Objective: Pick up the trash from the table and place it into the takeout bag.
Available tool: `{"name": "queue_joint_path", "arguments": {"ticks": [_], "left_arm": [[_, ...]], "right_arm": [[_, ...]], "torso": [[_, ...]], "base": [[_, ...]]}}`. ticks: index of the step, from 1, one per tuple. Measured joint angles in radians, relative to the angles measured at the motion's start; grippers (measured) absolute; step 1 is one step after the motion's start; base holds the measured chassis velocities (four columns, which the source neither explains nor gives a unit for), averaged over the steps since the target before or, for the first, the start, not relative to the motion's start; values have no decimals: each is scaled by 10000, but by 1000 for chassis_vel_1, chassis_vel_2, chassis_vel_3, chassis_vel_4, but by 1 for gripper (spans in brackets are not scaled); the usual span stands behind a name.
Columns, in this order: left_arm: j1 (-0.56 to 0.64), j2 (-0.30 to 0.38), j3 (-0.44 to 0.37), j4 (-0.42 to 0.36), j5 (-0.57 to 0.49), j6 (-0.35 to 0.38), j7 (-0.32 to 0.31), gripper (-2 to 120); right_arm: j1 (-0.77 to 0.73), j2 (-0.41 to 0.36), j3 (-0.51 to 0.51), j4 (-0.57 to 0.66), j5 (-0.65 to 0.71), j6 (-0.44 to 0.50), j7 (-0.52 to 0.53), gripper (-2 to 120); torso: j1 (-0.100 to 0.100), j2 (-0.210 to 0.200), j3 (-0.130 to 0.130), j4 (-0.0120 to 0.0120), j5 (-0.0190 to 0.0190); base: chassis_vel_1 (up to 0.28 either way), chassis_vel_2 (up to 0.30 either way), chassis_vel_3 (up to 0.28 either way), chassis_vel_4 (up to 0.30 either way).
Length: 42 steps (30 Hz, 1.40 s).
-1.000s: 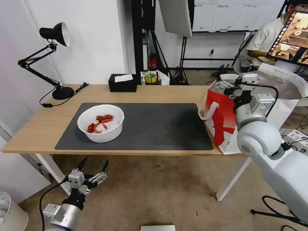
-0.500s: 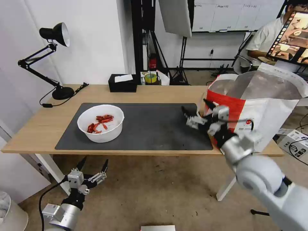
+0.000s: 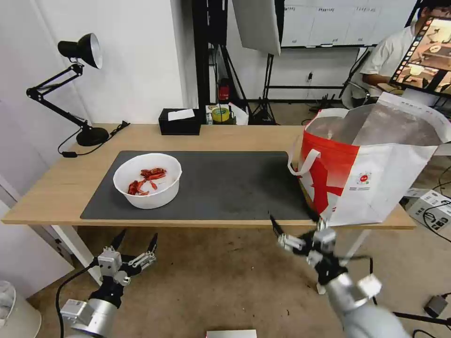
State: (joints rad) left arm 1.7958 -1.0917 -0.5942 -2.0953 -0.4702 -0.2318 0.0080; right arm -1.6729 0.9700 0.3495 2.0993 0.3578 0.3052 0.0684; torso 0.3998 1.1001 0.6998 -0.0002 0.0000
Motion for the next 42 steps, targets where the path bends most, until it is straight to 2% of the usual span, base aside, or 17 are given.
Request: {"name": "queue_joint_path", "arguments": {"ticks": [5, 26, 31, 33, 34, 36, 37, 39, 40, 42], "left_arm": [[-8, -2, 22, 21, 4, -11, 6, 100], [-45, 30, 11, 80, -22, -83, 22, 100], [-379, 548, -741, -385, -673, 239, -15, 100], [-552, 990, -1384, -664, -1338, 596, -214, 100], [-552, 990, -1384, -664, -1338, 596, -214, 100], [-774, 1561, -1844, -762, -1939, 903, -347, 100], [-774, 1561, -1844, -762, -1939, 903, -347, 100], [-934, 2139, -2211, -787, -2534, 1143, -502, 100], [-934, 2139, -2211, -787, -2534, 1143, -502, 100], [-1257, 2789, -2238, -640, -3020, 1346, -637, 100]], "right_arm": [[-127, 230, -55, -464, -206, 282, -3, 100], [210, 196, -302, -405, -294, 107, 63, 100], [216, 191, -302, -397, -285, 96, 63, 100], [219, 189, -303, -396, -281, 93, 63, 100], [219, 189, -303, -396, -281, 93, 63, 100], [220, 188, -303, -392, -279, 91, 63, 100], [220, 188, -303, -392, -279, 91, 63, 100], [222, 187, -303, -389, -276, 89, 63, 100], [222, 187, -303, -389, -276, 89, 63, 100], [224, 188, -302, -386, -273, 87, 64, 100]], "torso": [[1, -1, 1, 2, 0], [1, -1, 2, 4, -1], [2, -2, 2, 0, 0], [2, -2, 2, 7, 0], [2, -2, 2, 7, 0], [2, -2, 2, 0, -1], [2, -2, 2, 0, -1], [2, -2, 2, 4, -1], [2, -2, 2, 4, -1], [2, -1, 2, 3, -1]], "base": [[0, 0, 0, 0], [0, 0, 0, 0], [0, 0, 0, 0], [0, 0, 0, 0], [0, 0, 0, 0], [0, 0, 0, 0], [0, 0, 0, 0], [0, 0, 0, 0], [0, 0, 0, 0], [0, 0, 0, 0]]}}
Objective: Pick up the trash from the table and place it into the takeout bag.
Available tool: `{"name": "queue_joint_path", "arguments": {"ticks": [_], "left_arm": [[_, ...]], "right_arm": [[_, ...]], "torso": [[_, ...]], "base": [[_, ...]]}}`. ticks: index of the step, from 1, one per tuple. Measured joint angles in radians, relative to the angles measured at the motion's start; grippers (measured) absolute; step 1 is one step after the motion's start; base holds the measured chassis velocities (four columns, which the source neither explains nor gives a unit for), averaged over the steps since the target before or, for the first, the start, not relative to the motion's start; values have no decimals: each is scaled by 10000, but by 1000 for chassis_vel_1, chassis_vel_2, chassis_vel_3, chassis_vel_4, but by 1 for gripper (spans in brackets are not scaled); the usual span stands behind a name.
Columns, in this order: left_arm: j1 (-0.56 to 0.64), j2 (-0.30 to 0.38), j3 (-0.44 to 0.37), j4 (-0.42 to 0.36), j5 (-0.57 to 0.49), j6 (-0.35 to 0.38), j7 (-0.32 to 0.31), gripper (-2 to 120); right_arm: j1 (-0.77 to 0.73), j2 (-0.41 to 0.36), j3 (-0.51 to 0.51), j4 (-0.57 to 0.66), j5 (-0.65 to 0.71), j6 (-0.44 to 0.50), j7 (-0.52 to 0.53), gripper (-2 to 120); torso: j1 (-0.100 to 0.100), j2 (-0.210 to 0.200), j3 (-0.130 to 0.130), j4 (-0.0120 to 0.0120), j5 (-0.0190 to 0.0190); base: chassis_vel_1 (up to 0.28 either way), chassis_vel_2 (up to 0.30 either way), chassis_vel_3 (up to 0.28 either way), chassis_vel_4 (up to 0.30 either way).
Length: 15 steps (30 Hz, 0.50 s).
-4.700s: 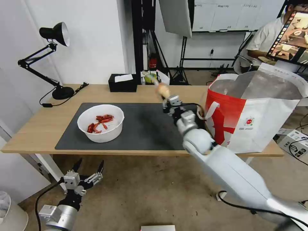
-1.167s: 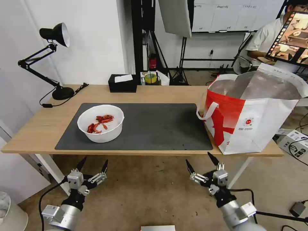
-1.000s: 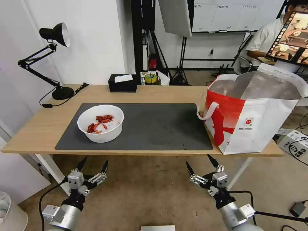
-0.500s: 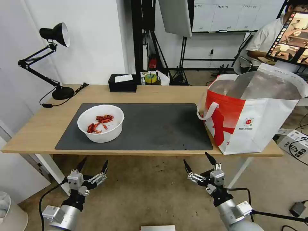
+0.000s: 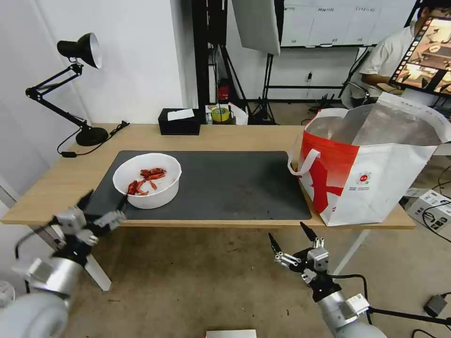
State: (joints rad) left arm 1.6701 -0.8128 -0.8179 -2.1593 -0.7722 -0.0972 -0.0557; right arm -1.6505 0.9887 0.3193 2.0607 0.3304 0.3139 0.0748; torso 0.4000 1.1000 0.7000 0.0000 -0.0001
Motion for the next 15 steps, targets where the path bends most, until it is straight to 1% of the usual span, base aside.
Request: {"name": "queue_joint_path", "arguments": {"ticks": [1, 2, 5, 6, 8, 10, 12, 13, 14, 15], "left_arm": [[-164, 235, 64, 86, -160, 78, -64, 100], [-164, 235, 64, 86, -160, 78, -64, 100], [-825, 936, 482, 495, -550, 368, -296, 100], [-825, 936, 482, 495, -550, 368, -296, 100], [-1425, 1385, 950, 785, -953, 646, -514, 100], [-1611, 1499, 1090, 851, -1078, 734, -574, 100], [-2537, 1959, 1778, 1157, -1715, 1246, -928, 100], [-2818, 2088, 1979, 1247, -1942, 1406, -1029, 100], [-2818, 2088, 1979, 1247, -1942, 1406, -1029, 100], [-3326, 2293, 2297, 1418, -2379, 1732, -1197, 100]], "right_arm": [[0, -1, -1, 1, 0, -1, 0, 100], [0, -1, -1, 1, 0, -1, 0, 100], [4, 0, 1, 3, 3, -3, 3, 100], [4, 0, 1, 3, 3, -3, 3, 100], [4, 0, 0, 3, 6, -4, 6, 100], [4, 0, 0, 5, 6, -4, 5, 100], [5, -2, 0, 4, 7, -4, 6, 100], [5, -2, 0, 4, 8, -4, 8, 100], [5, -2, 0, 4, 8, -4, 8, 100], [5, -1, 0, 4, 10, -5, 10, 100]], "torso": [[0, 0, 0, -1, -1], [0, 0, 0, -1, -1], [1, 0, 1, 0, 0], [1, 0, 1, 0, 0], [0, -1, 0, 0, -2], [0, 0, 0, 1, -2], [1, -1, 1, 0, -2], [1, -1, 1, -1, 0], [1, -1, 1, -1, 0], [1, -1, 1, -1, 0]], "base": [[0, 0, 0, 0], [0, 0, 0, 0], [0, 0, 0, 0], [0, 0, 0, 0], [0, 0, 0, 0], [0, 0, 0, 0], [0, 0, 0, 0], [0, 0, 0, 0], [0, 0, 0, 0], [0, 0, 0, 0]]}}
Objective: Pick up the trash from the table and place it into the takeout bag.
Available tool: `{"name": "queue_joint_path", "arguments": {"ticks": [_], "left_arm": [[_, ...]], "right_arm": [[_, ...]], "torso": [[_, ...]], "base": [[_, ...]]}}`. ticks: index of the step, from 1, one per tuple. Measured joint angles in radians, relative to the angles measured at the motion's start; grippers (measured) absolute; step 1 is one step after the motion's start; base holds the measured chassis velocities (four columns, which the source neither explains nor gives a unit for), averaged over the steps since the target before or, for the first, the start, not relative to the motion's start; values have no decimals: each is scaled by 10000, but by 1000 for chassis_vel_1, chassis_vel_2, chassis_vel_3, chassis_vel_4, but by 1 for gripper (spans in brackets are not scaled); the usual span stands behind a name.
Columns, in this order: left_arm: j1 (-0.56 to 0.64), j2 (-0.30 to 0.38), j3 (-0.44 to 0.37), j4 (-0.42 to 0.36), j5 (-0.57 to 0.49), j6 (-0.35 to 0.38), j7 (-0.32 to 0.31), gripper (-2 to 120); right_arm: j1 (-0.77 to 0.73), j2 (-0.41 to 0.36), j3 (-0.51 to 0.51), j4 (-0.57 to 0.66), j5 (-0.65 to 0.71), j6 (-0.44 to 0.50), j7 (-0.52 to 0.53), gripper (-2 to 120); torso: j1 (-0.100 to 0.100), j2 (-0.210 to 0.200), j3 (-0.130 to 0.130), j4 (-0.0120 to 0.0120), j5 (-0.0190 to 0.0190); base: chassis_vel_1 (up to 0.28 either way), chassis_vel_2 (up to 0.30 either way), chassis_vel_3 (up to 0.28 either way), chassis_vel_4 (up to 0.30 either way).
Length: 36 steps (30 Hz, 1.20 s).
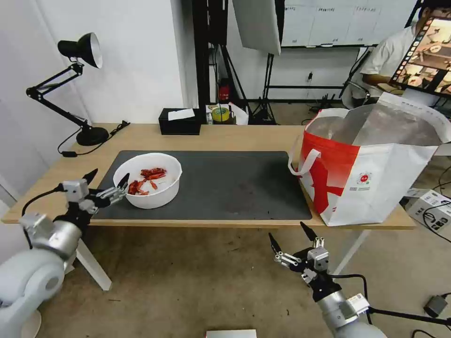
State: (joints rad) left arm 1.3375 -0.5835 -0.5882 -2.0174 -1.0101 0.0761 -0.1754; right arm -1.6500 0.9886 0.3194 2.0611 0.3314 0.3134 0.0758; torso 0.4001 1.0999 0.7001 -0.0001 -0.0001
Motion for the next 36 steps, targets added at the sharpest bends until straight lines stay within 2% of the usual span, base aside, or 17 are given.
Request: {"name": "queue_joint_path", "arguments": {"ticks": [2, 3, 5, 6, 7, 9, 11, 12, 14, 15, 18, 24, 27, 32, 36], "left_arm": [[-647, 248, 309, 234, -572, 557, -84, 100], [-647, 248, 309, 234, -572, 557, -84, 100], [-1379, 556, 577, 525, -1245, 1451, -86, 100], [-1612, 651, 669, 642, -1433, 1764, -61, 100], [-1612, 651, 669, 642, -1433, 1764, -61, 100], [-2262, 876, 968, 993, -1818, 2652, 68, 100], [-2390, 907, 1049, 1074, -1890, 2815, 85, 100], [-2840, 993, 1369, 1340, -2146, 3268, 106, 100], [-3463, 1056, 1828, 1719, -2417, 3716, 39, 100], [-3463, 1056, 1828, 1719, -2417, 3716, 39, 100], [-4572, 1072, 2656, 2405, -2706, 4512, -140, 100], [-5721, 1022, 3628, 3110, -2882, 4956, -347, 100], [-6347, 765, 4097, 3555, -3063, 5264, -659, 100], [-6628, 579, 4370, 3775, -3285, 5572, -992, 100], [-6976, 373, 4594, 3978, -3945, 5991, -1573, 100]], "right_arm": [[0, 0, 0, 0, 2, 0, 1, 100], [0, 0, 0, 0, 2, 0, 1, 100], [0, 0, 0, 0, 2, 0, 1, 100], [0, -1, -1, 0, 3, 0, 0, 100], [0, -1, -1, 0, 3, 0, 0, 100], [0, -1, 0, 0, 3, 0, 0, 100], [1, 0, 0, 0, 3, 0, 0, 100], [1, 0, 0, 1, 3, -1, 1, 100], [1, -1, 0, 1, 3, 0, 1, 100], [1, -1, 0, 1, 3, 0, 1, 100], [1, 0, 0, 2, 4, -1, 1, 100], [1, -1, 0, 1, 4, -1, 0, 100], [2, 0, 0, 1, 4, -1, 1, 100], [2, 0, 0, 2, 4, -1, 1, 100], [2, 0, 0, 2, 4, -1, 2, 100]], "torso": [[0, 0, 0, 0, -1], [0, 0, 0, 0, -1], [0, 0, 0, 0, 1], [0, 0, 0, 1, 1], [0, 0, 0, 1, 1], [0, 0, 0, 2, 1], [0, 0, 0, 1, 2], [0, 0, 0, 2, -1], [0, 0, 0, 2, 0], [0, 0, 0, 2, 0], [0, -1, 0, 1, 1], [0, -1, -1, 2, 1], [0, -1, -1, 0, 0], [0, 0, -1, 1, 0], [0, 0, -1, 1, 1]], "base": [[0, 0, 0, 0], [0, 0, 0, 0], [0, 0, 0, 0], [0, 0, 0, 0], [0, 0, 0, 0], [0, 0, 0, 0], [0, 0, 0, 0], [0, 0, 0, 0], [0, 0, 0, 0], [0, 0, 0, 0], [0, 0, 0, 0], [0, 0, 0, 0], [0, 0, 0, 0], [0, 0, 0, 0], [0, 0, 0, 0]]}}
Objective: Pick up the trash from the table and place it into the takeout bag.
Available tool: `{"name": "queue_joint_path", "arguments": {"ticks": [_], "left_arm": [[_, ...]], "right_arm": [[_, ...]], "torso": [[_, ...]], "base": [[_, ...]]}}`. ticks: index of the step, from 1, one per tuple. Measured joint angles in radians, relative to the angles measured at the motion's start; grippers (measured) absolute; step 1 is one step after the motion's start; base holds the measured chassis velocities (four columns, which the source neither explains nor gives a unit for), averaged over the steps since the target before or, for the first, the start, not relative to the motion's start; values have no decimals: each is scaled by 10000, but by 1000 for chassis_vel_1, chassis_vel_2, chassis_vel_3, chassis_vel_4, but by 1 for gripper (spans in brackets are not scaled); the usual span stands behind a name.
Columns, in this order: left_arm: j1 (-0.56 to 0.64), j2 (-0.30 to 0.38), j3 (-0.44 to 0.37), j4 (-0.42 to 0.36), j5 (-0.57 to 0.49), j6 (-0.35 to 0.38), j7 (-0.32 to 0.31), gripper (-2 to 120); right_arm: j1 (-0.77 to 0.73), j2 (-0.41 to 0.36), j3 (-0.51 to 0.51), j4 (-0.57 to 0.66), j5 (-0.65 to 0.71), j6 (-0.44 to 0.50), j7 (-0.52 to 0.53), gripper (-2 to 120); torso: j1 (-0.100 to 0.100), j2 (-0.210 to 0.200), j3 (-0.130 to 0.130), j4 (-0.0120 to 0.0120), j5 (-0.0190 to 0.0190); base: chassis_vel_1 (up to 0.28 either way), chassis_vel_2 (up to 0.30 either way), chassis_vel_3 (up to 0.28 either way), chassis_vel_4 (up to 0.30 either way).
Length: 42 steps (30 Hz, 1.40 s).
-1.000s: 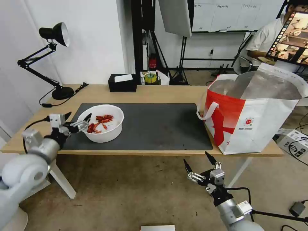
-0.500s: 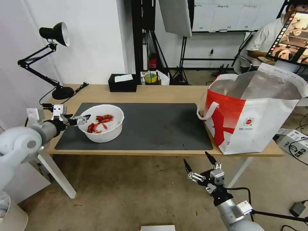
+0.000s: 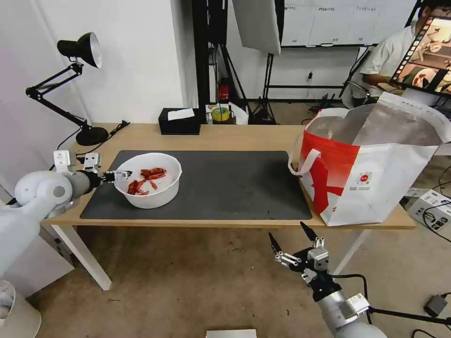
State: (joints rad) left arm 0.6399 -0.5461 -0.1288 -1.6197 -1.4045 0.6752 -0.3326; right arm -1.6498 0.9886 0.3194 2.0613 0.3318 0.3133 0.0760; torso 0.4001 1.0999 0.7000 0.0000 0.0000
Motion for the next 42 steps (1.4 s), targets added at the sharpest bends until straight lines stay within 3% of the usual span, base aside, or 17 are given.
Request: {"name": "queue_joint_path", "arguments": {"ticks": [7, 28, 32, 35, 42], "left_arm": [[-239, -145, 152, 93, -488, 476, -701, 100], [156, -328, -177, -219, -1431, 625, -1480, 100], [195, -353, -182, -267, -1637, 613, -1632, 92], [210, -410, -161, -322, -1687, 571, -1830, 77], [386, -430, -274, -446, -1690, 570, -2102, 56]], "right_arm": [[0, 0, 0, 0, 0, 0, 0, 100], [0, 0, 0, 0, 0, 0, 0, 100], [0, 0, -1, 0, 0, 0, 0, 100], [0, 0, 0, 0, 0, 0, 0, 100], [0, 0, 0, 0, 0, 0, 0, 100]], "torso": [[0, 0, 0, 0, 0], [-1, 1, -1, 1, 2], [-2, 2, -2, 1, 2], [-2, 2, -2, 1, 3], [-2, 2, -2, 2, 2]], "base": [[0, 0, 0, 0], [0, 0, 0, 0], [0, 0, 0, 0], [0, 0, 0, 0], [0, 0, 0, 0]]}}
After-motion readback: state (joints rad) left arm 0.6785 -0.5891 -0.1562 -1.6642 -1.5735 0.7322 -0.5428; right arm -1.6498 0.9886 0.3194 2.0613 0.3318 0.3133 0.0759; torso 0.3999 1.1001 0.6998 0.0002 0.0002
